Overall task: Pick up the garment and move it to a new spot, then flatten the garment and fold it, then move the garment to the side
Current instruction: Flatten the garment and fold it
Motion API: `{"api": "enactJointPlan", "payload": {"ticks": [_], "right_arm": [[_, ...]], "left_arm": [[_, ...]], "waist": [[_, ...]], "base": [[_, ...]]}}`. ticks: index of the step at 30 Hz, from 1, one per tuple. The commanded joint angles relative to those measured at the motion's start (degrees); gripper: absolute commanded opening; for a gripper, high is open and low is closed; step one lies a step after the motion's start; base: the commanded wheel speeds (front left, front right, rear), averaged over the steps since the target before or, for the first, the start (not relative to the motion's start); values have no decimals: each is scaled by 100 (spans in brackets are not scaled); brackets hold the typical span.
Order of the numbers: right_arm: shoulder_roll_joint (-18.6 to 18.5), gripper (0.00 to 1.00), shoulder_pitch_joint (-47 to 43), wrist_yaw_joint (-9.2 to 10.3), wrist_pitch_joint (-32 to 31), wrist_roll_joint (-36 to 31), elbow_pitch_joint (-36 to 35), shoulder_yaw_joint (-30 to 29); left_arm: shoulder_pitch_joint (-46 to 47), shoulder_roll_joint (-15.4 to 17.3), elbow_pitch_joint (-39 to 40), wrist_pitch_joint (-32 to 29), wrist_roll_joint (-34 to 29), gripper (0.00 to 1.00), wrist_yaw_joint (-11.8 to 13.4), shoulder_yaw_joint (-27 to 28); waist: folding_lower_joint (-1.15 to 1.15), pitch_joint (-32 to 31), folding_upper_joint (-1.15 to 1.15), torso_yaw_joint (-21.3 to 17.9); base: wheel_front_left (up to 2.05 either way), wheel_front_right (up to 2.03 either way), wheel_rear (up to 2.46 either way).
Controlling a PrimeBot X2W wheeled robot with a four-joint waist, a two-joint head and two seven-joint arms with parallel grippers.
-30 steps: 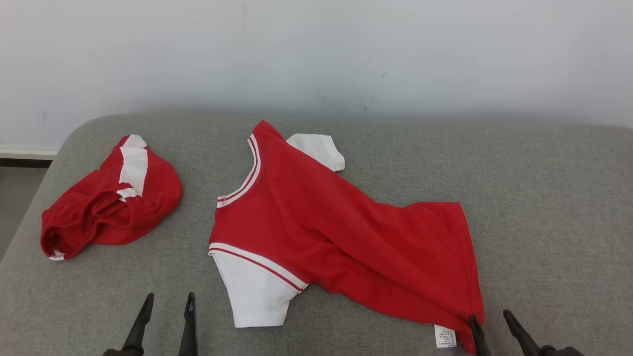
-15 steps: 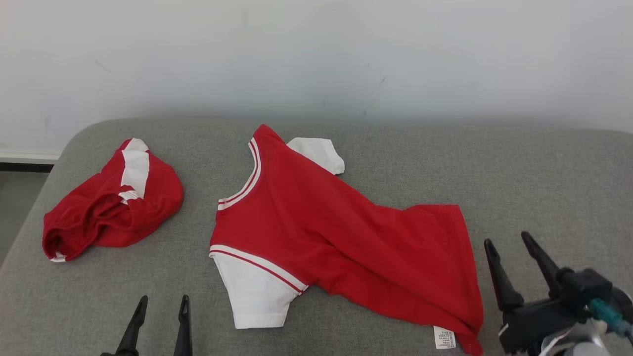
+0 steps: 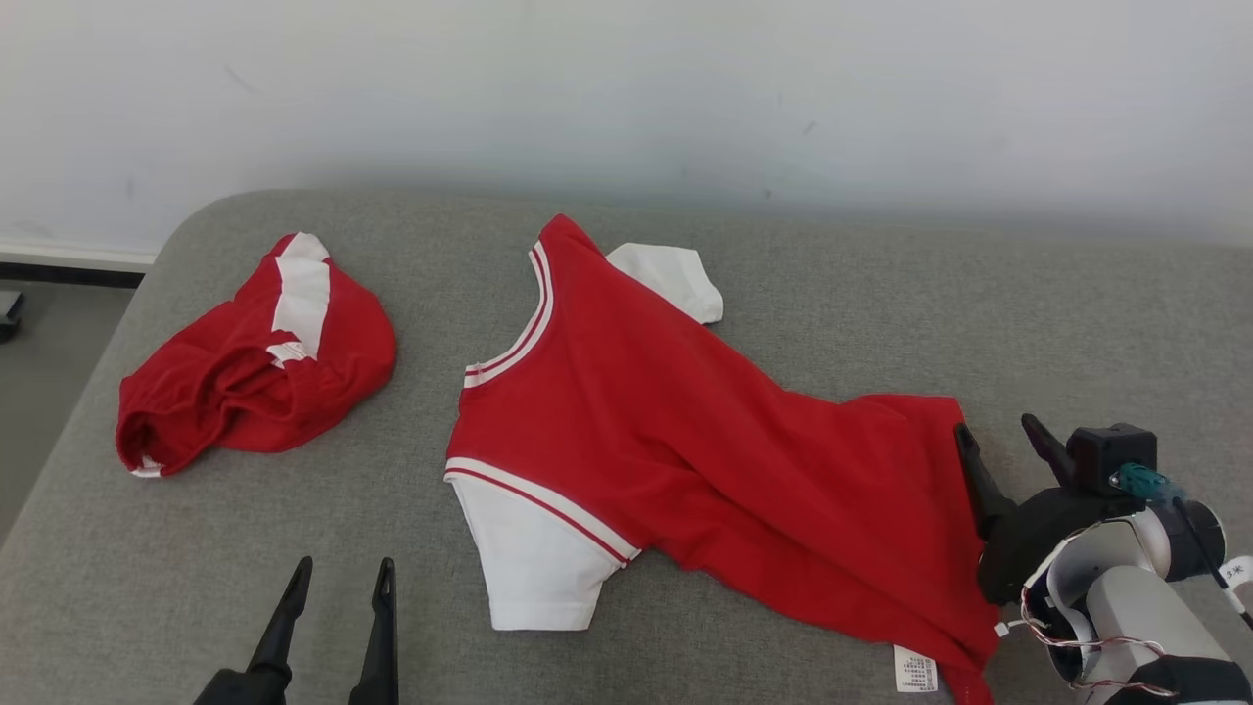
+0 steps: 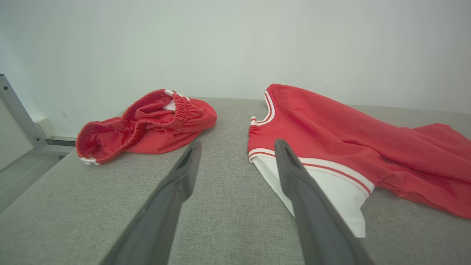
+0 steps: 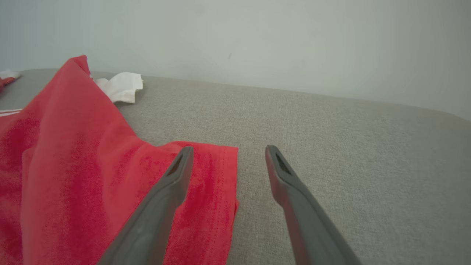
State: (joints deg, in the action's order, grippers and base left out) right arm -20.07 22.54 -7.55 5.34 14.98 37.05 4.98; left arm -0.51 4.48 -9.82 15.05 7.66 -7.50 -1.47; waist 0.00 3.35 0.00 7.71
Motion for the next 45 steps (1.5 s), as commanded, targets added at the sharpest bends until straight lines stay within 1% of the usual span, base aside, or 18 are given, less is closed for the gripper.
{"api": "enactJointPlan", "payload": {"ticks": [1, 7, 8, 11, 12, 13, 19, 21, 26, 29, 33, 35, 36, 37, 39, 41, 45], "right_arm": [[32, 100, 143, 13, -32, 64, 206, 68], [75, 100, 577, 13, -265, 278, 1276, 337], [75, 100, 577, 13, -265, 278, 1276, 337], [118, 100, 699, 13, -289, 407, 1585, 526], [108, 28, 742, 13, -280, 450, 1646, 593], [90, 0, 785, 13, -235, 488, 1706, 654], [-148, 0, 1165, 13, 475, 583, 1683, 919], [-263, 0, 1457, 13, 679, 672, 1606, 991], [-473, 0, 2036, 13, 781, 711, 1688, 1039], [-566, 0, 2430, 13, 843, 644, 1851, 957], [-636, 0, 2823, 13, 925, 394, 2182, 854], [-611, 0, 2911, 13, 888, 275, 2486, 819], [-574, 92, 2948, 13, 759, 219, 2690, 811], [-559, 100, 3012, 13, 689, 144, 2852, 807], [-550, 100, 3164, 13, 769, 15, 2979, 783], [-507, 100, 3103, 13, 840, -66, 3109, 770], [-512, 100, 3041, 13, 949, -179, 3120, 682]], "left_arm": [[80, 30, -17, 19, 90, 100, 7, 6], [151, 37, -59, 19, 80, 100, 7, 0], [151, 37, -59, 19, 80, 100, 7, 0], [159, 25, -60, 19, 81, 100, 7, 10], [156, 23, -59, 19, 83, 100, 7, 19], [155, 21, -58, 19, 83, 100, 6, 32], [138, 6, -60, 19, 69, 100, 7, 61], [152, 0, -62, 19, 65, 100, 6, 39], [209, -22, -59, 19, 79, 100, 6, -55], [245, -37, -63, 19, 92, 100, 7, -121], [311, -56, -62, 19, 97, 100, 7, -204], [324, -67, -72, 19, 91, 100, 7, -238], [327, -70, -80, 19, 93, 100, 7, -250], [332, -72, -89, 19, 95, 100, 6, -259], [345, -79, -101, 19, 99, 100, 6, -262], [321, -79, -105, 19, 97, 100, 7, -224], [221, -71, -79, 19, 48, 100, 6, -158]], "waist": [[0, 100, 0, 98], [0, 198, 0, 185], [0, 198, 0, 185], [0, 206, 0, 199], [0, 205, 0, 195], [0, 203, 0, 189], [0, 165, 0, 126], [0, 168, 0, 112], [0, 248, 0, 164], [0, 322, 0, 248], [0, 416, 0, 378], [0, 440, 0, 432], [0, 441, 0, 446], [0, 441, 0, 455], [0, 437, 0, 460], [0, 405, 0, 422], [0, 307, 0, 288]], "base": [[0, 0, 0], [0, 0, 0], [0, 0, 0], [0, 0, 0], [0, 0, 0], [0, 0, 0], [0, 0, 0], [0, 0, 0], [0, 0, 0], [0, 0, 0], [0, 0, 0], [0, 0, 0], [0, 0, 0], [0, 0, 0], [0, 0, 0], [0, 0, 0], [0, 0, 0]]}}
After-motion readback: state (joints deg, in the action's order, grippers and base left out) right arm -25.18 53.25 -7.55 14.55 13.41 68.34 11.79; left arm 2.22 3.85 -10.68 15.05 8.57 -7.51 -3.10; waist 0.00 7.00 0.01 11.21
